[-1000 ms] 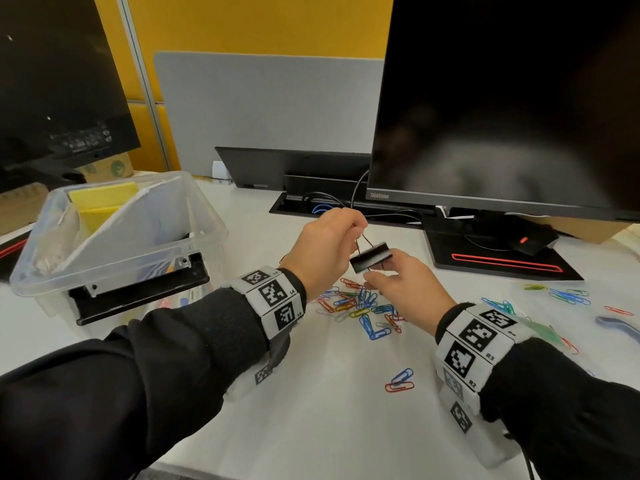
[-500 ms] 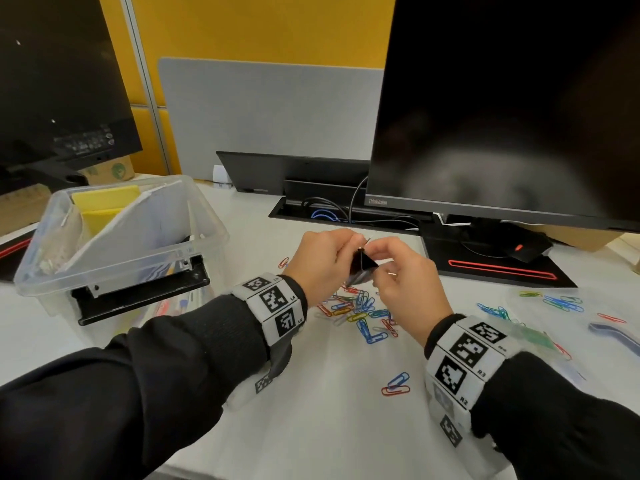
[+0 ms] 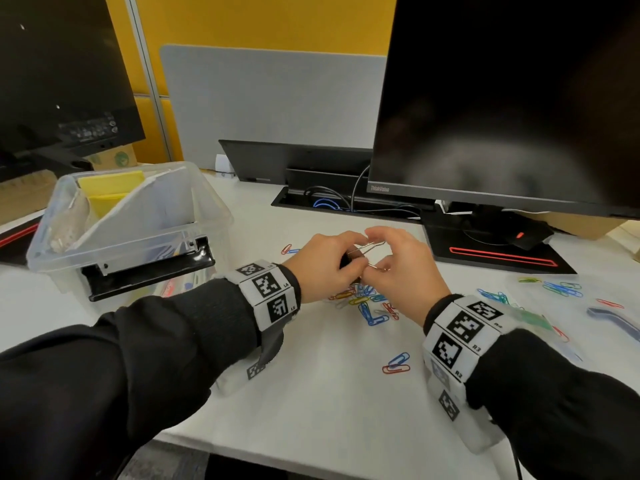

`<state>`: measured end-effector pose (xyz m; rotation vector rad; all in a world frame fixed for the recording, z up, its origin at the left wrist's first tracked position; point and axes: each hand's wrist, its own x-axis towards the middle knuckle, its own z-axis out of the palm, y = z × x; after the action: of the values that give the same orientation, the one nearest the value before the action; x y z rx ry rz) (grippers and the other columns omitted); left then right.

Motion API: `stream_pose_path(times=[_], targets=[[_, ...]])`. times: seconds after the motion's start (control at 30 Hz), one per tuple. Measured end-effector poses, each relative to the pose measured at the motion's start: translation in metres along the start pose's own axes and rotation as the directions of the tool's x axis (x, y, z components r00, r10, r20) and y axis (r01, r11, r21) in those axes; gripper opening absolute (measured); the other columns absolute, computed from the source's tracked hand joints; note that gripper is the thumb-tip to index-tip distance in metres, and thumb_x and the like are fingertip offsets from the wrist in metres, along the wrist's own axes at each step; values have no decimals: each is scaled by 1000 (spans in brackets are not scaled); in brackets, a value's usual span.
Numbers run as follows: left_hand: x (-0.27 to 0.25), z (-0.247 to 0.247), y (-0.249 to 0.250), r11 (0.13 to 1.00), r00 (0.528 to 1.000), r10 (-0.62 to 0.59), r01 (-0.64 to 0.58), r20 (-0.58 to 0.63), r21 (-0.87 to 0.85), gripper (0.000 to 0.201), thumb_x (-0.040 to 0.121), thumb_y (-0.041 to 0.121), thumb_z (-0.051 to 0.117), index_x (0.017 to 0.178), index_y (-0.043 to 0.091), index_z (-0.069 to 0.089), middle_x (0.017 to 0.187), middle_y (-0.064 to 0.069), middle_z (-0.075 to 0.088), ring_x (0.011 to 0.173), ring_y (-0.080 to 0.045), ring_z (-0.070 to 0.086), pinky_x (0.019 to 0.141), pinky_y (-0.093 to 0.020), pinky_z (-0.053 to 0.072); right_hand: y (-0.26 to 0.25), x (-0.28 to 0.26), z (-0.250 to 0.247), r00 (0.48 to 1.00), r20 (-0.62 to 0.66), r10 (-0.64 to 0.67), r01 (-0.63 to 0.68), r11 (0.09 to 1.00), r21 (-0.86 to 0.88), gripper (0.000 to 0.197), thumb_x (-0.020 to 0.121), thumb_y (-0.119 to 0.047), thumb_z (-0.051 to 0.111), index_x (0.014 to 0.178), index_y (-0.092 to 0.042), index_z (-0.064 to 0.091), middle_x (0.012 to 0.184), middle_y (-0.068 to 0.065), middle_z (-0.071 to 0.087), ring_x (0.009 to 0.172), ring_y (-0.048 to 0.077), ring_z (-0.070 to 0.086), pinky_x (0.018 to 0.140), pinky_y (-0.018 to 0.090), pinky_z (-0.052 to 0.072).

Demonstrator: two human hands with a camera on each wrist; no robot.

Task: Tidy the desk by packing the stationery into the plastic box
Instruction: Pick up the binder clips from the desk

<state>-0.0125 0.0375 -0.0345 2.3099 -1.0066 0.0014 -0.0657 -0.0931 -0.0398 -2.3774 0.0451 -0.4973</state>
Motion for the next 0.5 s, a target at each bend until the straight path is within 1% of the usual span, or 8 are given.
stream_pose_path(times=[0.07,0.13,0.2,0.27,0.33,0.4,0.43,0.5], targets=[[0,1,-2,998,998,-1,-3,64,64,44,92,15,50,135,15,42,124,-5,63,112,-20,58,90,-20,41,2,0,-1,999,-29,-20,20,1000,-21,35,83,-4,59,116,-15,61,113,3,64,81,11,61,74,16,49],[-1,1,-4,993,991,-29,13,134,120,48,90,7,51,136,16,37,128,-8,59,115,-23,56,91,-24,42,4,0,-4,999,-43,-15,14,999,-31,25,86,-7,58,108,-15,67,101,3,70,88,14,64,85,26,52],[-3,-1,-7,989,979,-45,16,199,147,53,88,0,51,134,17,31,132,-8,56,117,-24,55,93,-29,45,4,-1,-7,998,-60,4,-7,999,-40,19,87,-14,60,102,-19,70,92,0,70,88,14,64,85,31,52],[-4,-4,-11,988,978,-33,1,208,153,53,87,-3,52,130,19,30,130,-8,58,114,-26,57,92,-33,48,2,-2,-6,998,-56,-4,0,998,-57,16,87,-18,60,98,-21,71,87,-3,68,87,14,63,84,33,52],[-4,-7,-13,991,981,-25,-1,192,135,48,87,-2,52,125,20,33,124,-6,62,108,-24,60,88,-31,51,1,-3,-6,999,-32,-9,6,997,-78,15,88,-20,60,98,-21,70,90,-2,69,89,15,62,83,32,50],[-4,-7,-13,995,982,-23,5,185,97,44,88,1,53,123,21,35,117,-4,66,101,-19,62,87,-29,52,3,-4,-9,999,-17,46,-48,988,-146,20,88,-20,60,107,-21,66,99,-1,70,96,16,62,86,31,48],[-3,-7,-13,997,984,-30,18,173,71,45,88,2,54,124,21,35,114,-4,68,95,-16,62,86,-28,52,5,-4,-12,995,-19,101,-103,966,-236,27,88,-20,60,114,-20,62,107,0,68,102,17,61,87,32,47],[0,-7,-14,998,991,-58,56,123,18,50,87,1,56,127,21,33,109,-4,68,87,-15,60,84,-27,52,10,-2,-19,964,-13,267,-244,858,-453,43,85,-28,63,125,-16,52,120,4,60,110,23,56,88,34,45]])
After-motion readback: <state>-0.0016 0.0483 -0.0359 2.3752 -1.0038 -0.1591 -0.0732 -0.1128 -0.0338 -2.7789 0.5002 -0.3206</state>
